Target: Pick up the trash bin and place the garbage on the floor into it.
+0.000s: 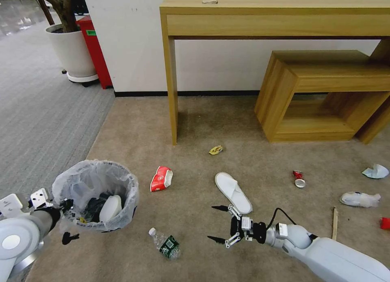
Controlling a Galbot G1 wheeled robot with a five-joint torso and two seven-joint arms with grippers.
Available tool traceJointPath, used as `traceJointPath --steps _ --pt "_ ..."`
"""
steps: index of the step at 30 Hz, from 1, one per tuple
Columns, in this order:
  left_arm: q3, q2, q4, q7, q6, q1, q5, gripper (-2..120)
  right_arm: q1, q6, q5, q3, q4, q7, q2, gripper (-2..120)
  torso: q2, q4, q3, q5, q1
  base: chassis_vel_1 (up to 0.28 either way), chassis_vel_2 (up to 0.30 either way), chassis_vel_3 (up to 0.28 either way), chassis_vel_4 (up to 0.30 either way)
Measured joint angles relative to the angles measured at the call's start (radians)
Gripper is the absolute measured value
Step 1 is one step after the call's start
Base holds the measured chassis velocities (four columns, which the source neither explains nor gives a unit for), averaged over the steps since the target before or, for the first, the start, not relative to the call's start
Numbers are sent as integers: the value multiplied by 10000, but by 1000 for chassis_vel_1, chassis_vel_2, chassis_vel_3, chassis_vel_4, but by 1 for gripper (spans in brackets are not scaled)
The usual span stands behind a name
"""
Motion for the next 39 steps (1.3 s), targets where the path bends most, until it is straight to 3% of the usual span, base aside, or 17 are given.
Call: traceJointPath --steps 9,17,25,39 --pt "-83 -27 -172 4 0 210 59 0 902 0 -43 -1098 -620 -15 456 100 1 2 0 0 0 0 0 0 0" --pt "-100 -111 -315 64 0 314 191 0 1578 -12 -324 -2309 -1435 994 986 100 1 0 0 -1 0 0 0 0 0" --pt "-5 -214 -344 88 0 293 327 0 1827 -90 -944 -2885 -1869 1747 1341 100 0 1 1 -1 0 0 0 0 0" --pt "17 -213 -426 76 -2 266 339 0 1975 -123 -1188 -3553 -2800 2085 1934 100 0 1 0 -1 0 0 0 0 0"
